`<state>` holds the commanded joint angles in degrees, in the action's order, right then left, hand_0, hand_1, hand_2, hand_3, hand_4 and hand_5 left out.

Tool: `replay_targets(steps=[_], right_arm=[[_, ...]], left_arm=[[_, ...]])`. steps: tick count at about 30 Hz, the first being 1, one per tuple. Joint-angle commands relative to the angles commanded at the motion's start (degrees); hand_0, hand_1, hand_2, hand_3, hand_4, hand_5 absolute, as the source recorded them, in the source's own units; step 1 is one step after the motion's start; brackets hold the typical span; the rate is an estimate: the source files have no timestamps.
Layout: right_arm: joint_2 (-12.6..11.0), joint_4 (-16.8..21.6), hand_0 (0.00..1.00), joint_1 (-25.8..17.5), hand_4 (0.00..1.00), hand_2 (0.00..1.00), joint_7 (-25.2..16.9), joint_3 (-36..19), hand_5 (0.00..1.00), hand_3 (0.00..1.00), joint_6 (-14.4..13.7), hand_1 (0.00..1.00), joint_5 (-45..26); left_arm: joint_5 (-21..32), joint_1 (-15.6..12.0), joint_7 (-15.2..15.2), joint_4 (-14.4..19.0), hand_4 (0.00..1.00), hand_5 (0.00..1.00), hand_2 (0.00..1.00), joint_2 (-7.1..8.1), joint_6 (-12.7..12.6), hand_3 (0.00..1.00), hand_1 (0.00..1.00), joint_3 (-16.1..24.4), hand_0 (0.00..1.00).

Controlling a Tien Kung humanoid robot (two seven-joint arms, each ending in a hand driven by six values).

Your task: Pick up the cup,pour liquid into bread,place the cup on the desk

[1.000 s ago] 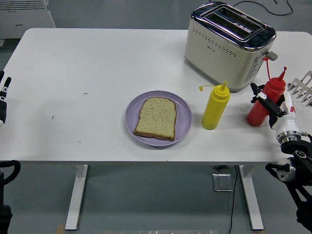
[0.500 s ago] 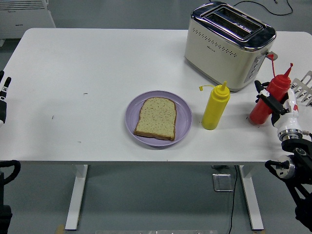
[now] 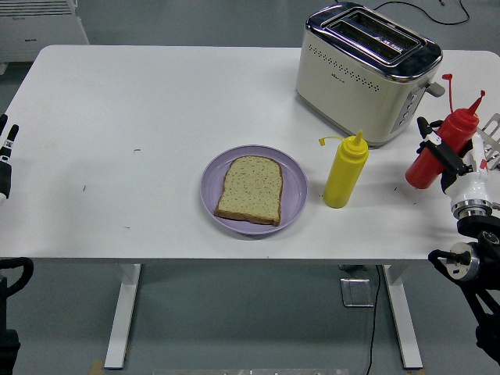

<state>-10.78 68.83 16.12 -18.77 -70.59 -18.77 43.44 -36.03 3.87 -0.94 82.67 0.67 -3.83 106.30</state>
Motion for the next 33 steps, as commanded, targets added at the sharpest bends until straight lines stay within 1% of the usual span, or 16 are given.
replay_targets(steps=[4, 5, 7, 9, 10, 13, 17, 19, 21, 23, 24, 26, 28, 29, 30, 33], right_arm=[[-0.5, 2.4, 0.002, -0.1, 0.802, 0.185, 0.7, -1.6, 0.147, 0.303, -0.1, 0.004, 1.5], [-0.8, 3.5, 0.002, 0.0, 0.794, 0.187, 1.0, -2.1, 0.128, 0.304, -0.5, 0.004, 2.8], [-1.4, 5.0, 0.002, 0.1, 0.794, 0.187, 1.6, -2.6, 0.128, 0.304, -1.1, 0.004, 5.5], [-2.0, 6.7, 0.002, 0.5, 0.794, 0.187, 2.3, -2.9, 0.128, 0.304, -2.0, 0.004, 9.0], [-2.6, 7.8, 0.002, 0.9, 0.794, 0.187, 2.8, -2.9, 0.128, 0.304, -3.0, 0.004, 11.1], [-3.5, 9.6, 0.002, 1.7, 0.796, 0.187, 3.7, -2.5, 0.129, 0.306, -4.8, 0.004, 16.5], [-5.7, 12.7, 0.002, 4.6, 0.794, 0.188, 7.0, 0.2, 0.130, 0.309, -9.1, 0.004, 26.5], [-6.2, 13.3, 0.002, 5.5, 0.794, 0.188, 8.0, 1.0, 0.130, 0.309, -10.1, 0.004, 31.3], [-7.4, 14.3, 0.002, 7.6, 0.794, 0.188, 10.2, 3.3, 0.130, 0.309, -11.8, 0.004, 35.7], [-8.1, 14.6, 0.002, 9.4, 0.792, 0.191, 12.2, 5.3, 0.126, 0.311, -12.6, 0.004, 40.9], [-8.6, 14.7, 0.002, 10.8, 0.792, 0.191, 13.9, 6.9, 0.126, 0.311, -12.9, 0.004, 43.9], [-9.1, 14.4, 0.002, 12.9, 0.792, 0.191, 16.2, 9.1, 0.126, 0.311, -12.9, 0.004, 47.9], [-9.4, 13.7, 0.002, 15.3, 0.792, 0.191, 19.0, 11.7, 0.126, 0.311, -12.1, 0.004, 52.8], [-9.6, 13.0, 0.002, 17.1, 0.787, 0.206, 20.6, 13.4, 0.120, 0.318, -11.4, 0.037, 55.0], [-9.7, 12.8, 0.002, 18.3, 0.787, 0.206, 21.7, 14.7, 0.120, 0.318, -11.1, 0.037, 58.0], [-9.9, 11.3, 0.002, 23.0, 0.787, 0.206, 25.3, 19.6, 0.120, 0.318, -8.0, 0.037, 65.1]], left_arm=[[0.0, 0.0, 0.0, 0.0, 0.671, 0.998, 0.866, -0.01, 0.0, 0.751, 0.849, 0.0, 0.834], [0.0, 0.0, 0.0, 0.0, 0.671, 0.998, 0.866, 0.00, 0.0, 0.751, 0.848, 0.0, 0.835], [0.0, 0.0, 0.0, 0.0, 0.671, 0.998, 0.866, 0.01, 0.0, 0.751, 0.848, 0.0, 0.835], [0.0, -0.1, 0.0, 0.0, 0.671, 0.998, 0.866, 0.00, 0.0, 0.751, 0.848, 0.0, 0.835], [0.0, -0.1, 0.0, 0.0, 0.671, 0.998, 0.866, 0.01, 0.0, 0.751, 0.848, -0.1, 0.835], [0.0, -0.2, 0.0, 0.0, 0.669, 0.998, 0.866, 0.01, 0.0, 0.751, 0.849, -0.1, 0.834], [0.0, -0.3, 0.0, 0.0, 0.668, 0.998, 0.866, -0.04, 0.1, 0.750, 0.849, -0.1, 0.835], [0.0, -0.3, 0.0, 0.0, 0.668, 0.998, 0.866, -0.04, 0.1, 0.750, 0.849, -0.1, 0.835], [0.0, -0.4, 0.0, 0.0, 0.668, 0.998, 0.866, -0.04, 0.1, 0.750, 0.849, 0.0, 0.835], [0.0, -0.4, 0.0, 0.0, 0.666, 0.998, 0.866, -0.04, 0.1, 0.750, 0.849, 0.1, 0.835], [0.0, -0.4, 0.0, 0.0, 0.666, 0.998, 0.866, -0.04, 0.1, 0.750, 0.849, 0.1, 0.835], [0.0, -0.4, 0.0, 0.0, 0.666, 0.998, 0.866, -0.05, 0.0, 0.750, 0.849, 0.2, 0.835], [0.0, -0.3, 0.0, 0.0, 0.666, 0.998, 0.866, -0.06, 0.0, 0.750, 0.849, 0.3, 0.835], [0.0, -0.3, 0.0, 0.0, 0.666, 0.998, 0.866, -0.06, 0.1, 0.749, 0.849, 0.3, 0.836], [0.0, -0.2, 0.0, 0.0, 0.666, 0.998, 0.866, -0.06, 0.1, 0.749, 0.849, 0.3, 0.836], [0.0, -0.2, 0.0, 0.1, 0.666, 0.998, 0.866, -0.11, 0.1, 0.749, 0.849, 0.5, 0.836]])
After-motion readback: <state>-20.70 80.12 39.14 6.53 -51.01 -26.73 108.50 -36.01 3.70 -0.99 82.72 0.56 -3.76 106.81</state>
